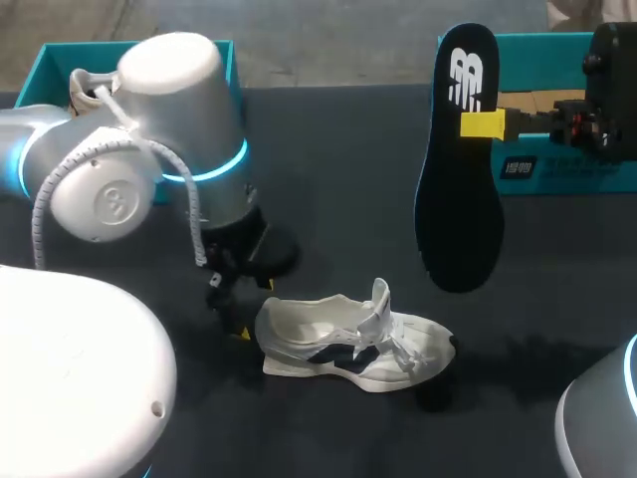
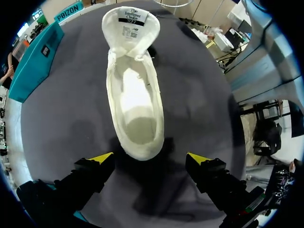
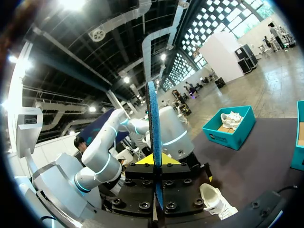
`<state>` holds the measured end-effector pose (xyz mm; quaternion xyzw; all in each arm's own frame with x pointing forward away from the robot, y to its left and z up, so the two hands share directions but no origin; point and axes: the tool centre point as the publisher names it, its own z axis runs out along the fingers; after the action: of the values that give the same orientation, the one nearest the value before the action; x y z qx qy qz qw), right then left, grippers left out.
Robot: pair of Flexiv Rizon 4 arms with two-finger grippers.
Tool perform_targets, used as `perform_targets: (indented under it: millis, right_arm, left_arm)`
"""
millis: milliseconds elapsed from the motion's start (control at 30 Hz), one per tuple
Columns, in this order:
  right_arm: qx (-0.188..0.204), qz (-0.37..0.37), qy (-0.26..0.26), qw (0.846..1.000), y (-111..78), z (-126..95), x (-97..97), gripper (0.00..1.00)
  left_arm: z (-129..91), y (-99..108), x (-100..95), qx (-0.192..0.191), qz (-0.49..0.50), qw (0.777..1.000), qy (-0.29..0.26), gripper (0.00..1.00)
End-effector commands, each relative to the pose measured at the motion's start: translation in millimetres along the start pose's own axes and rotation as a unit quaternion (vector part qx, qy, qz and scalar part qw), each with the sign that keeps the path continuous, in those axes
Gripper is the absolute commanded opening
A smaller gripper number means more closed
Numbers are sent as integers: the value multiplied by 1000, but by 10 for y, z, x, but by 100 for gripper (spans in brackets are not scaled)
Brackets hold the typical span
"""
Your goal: Take the shoe out of the shoebox, open the shoe tongue, remove and reinsert the insole, then place the shoe into the shoebox
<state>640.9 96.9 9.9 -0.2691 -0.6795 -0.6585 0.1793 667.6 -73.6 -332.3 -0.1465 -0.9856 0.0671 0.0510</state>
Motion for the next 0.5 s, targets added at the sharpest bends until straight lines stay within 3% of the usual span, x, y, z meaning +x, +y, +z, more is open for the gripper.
perform_targets:
  millis: [33, 500]
  right_arm:
    - [1, 1, -1, 1000, -4, 15, -2, 0]
    - [1, 1, -1, 1000, -4, 15, -2, 0]
  left_arm:
    - [-9, -79, 36, -50, 1, 999, -7, 100]
    - [-200, -251, 0, -67, 21, 997, -19, 100]
